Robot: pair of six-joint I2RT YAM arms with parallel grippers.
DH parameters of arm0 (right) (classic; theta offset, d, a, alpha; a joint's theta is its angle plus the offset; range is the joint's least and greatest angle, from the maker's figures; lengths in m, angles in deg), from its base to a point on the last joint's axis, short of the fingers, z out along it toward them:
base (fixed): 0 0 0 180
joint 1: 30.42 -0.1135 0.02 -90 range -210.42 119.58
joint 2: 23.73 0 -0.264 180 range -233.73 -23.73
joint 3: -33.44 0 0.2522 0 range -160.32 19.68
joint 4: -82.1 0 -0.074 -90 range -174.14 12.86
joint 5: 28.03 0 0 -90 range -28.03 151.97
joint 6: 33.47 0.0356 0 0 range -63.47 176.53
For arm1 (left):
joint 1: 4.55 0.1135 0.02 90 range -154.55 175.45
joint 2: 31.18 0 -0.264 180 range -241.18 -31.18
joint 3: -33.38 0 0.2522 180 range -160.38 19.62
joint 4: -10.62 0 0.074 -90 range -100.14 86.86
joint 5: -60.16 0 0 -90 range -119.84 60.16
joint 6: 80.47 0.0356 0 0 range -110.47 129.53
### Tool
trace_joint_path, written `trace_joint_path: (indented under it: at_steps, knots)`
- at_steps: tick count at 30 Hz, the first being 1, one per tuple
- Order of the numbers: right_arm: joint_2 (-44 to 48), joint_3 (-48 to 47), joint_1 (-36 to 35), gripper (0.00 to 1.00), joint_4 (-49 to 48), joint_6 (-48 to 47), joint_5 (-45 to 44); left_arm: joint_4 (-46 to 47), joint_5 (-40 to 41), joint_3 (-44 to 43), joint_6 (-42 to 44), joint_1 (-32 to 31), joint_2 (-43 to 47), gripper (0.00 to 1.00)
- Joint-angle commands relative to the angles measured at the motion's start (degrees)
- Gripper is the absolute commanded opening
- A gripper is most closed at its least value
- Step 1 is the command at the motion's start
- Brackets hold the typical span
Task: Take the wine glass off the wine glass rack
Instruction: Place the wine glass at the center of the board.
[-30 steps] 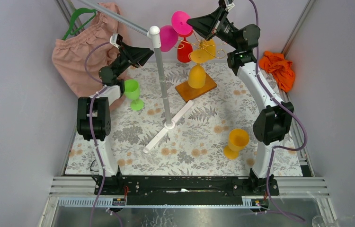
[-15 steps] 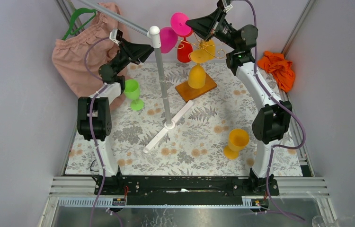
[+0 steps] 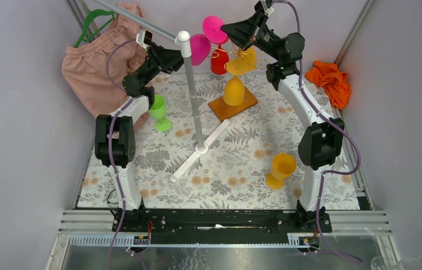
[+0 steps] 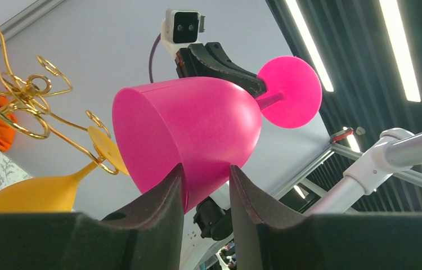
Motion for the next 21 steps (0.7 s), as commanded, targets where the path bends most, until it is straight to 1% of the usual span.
trace_joint_path:
  at_steps: [1, 4, 8, 11, 17, 19, 21]
  knots:
    - [-0.38, 0.16, -0.92, 0.0, -9.14, 6.83, 2.36, 4.69, 0.82, 0.5, 0.42, -0.57, 3.63, 0.36]
    - [-0.82, 3.28, -0.9, 0.0, -14.72, 10.37, 1.66, 4.61, 1.33, 1.52, 0.85, -0.7, 7.36, 0.31]
    - [-0.84, 6.4, -0.89, 0.0, -16.54, 11.72, 1.18, 4.6, 1.96, 3.95, 0.9, -0.7, 11.32, 0.28]
    - [-0.87, 7.54, -0.9, 0.0, -15.38, 11.26, 1.82, 4.52, 1.71, 5.61, 1.63, -0.7, 13.11, 0.28]
    - [-0.58, 8.14, -1.61, 0.0, -9.27, 8.36, 4.53, 4.6, 2.13, 8.13, 2.12, -0.7, 13.58, 0.28]
    - [-0.82, 7.66, -2.07, 0.0, -8.78, 7.9, 5.08, 4.6, 2.13, 8.39, 2.19, -0.79, 13.57, 0.26]
    - [-1.17, 7.4, -2.34, 0.0, -8.47, 7.99, 5.27, 4.6, 1.92, 8.4, 2.01, -0.79, 13.57, 0.21]
